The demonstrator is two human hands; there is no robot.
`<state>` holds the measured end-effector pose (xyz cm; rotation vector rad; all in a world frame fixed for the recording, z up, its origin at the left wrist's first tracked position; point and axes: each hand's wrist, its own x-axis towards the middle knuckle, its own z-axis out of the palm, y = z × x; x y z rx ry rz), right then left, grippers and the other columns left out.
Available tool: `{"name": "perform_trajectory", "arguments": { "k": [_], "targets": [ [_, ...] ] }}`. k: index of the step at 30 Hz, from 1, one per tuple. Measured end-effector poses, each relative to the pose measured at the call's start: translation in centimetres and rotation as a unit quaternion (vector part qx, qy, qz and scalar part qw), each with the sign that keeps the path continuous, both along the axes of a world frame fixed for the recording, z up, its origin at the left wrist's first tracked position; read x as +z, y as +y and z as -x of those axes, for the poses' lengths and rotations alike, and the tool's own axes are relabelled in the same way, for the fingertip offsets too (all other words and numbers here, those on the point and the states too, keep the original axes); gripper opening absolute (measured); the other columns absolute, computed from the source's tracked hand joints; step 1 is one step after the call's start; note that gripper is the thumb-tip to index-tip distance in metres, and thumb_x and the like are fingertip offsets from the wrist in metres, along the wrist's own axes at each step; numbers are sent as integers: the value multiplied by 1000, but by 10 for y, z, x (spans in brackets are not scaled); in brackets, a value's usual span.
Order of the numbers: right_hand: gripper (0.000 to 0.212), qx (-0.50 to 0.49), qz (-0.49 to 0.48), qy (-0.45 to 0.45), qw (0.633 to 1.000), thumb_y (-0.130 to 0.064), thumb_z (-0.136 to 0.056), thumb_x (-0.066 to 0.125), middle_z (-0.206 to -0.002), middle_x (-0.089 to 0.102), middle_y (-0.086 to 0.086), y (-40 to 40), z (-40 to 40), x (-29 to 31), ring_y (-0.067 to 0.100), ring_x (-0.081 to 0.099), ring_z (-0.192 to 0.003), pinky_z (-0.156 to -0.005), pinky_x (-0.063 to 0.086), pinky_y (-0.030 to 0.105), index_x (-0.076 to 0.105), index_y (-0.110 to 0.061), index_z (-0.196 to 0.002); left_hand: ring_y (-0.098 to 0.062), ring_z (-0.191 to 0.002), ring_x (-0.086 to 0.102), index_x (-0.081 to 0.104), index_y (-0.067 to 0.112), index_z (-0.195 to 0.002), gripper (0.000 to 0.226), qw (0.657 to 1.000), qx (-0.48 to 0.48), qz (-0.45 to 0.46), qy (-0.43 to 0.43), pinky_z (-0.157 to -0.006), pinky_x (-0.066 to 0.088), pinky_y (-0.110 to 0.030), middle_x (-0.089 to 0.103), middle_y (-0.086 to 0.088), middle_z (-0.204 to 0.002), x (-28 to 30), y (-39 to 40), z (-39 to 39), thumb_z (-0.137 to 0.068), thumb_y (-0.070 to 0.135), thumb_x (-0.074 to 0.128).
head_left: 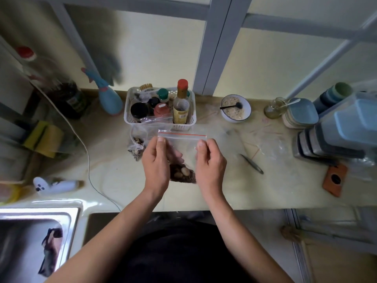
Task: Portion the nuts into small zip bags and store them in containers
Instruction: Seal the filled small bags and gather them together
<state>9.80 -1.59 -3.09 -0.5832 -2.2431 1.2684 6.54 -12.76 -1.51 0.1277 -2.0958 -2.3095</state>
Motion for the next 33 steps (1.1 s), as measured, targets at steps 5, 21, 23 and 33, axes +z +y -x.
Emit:
{"name": "perform_trajectory", "arguments": {
  "k": [5, 21, 23, 33],
  "targets": [
    [29, -12, 28, -6, 1000, -22, -105, 51, -57, 58, -4, -1, -13, 1, 14, 57, -57, -60, 46, 29, 50, -17, -77, -28, -45, 57, 52, -11, -79, 42, 999, 15, -6, -28, -49, 45, -24, 62, -20, -61, -6, 0, -10, -108, 16, 37],
    [31, -70, 81, -68, 992, -23, -104, 53, -61, 50, -9, 0, -32, -15, 11, 41, -59, -56, 35, 19, 45, -18, -75, -36, -93, 70, 72, 17, -80, 54, 974, -98, -42, -200, -90, 53, -49, 73, -10, -84, -33, -8, -33, -107, 38, 30],
    [30, -76, 73, -74, 992, -23, -104, 53, -59, 49, -14, -1, -35, -16, 8, 40, -57, -55, 33, 16, 44, -21, -76, -38, -85, 70, 63, 14, -74, 52, 973, -80, -79, -201, -86, 52, -49, 66, -11, -72, -30, -8, -32, -107, 32, 27],
    [30, -97, 96, -99, 986, -30, -106, 46, -70, 68, -1, -11, -40, -24, 18, 62, -66, -65, 48, 34, 54, -15, -81, -20, -55, 54, 57, 10, -67, 44, 983, -77, -13, -164, -61, 49, -31, 58, -11, -56, -33, -6, -37, -106, 27, 45]
  ]
}}
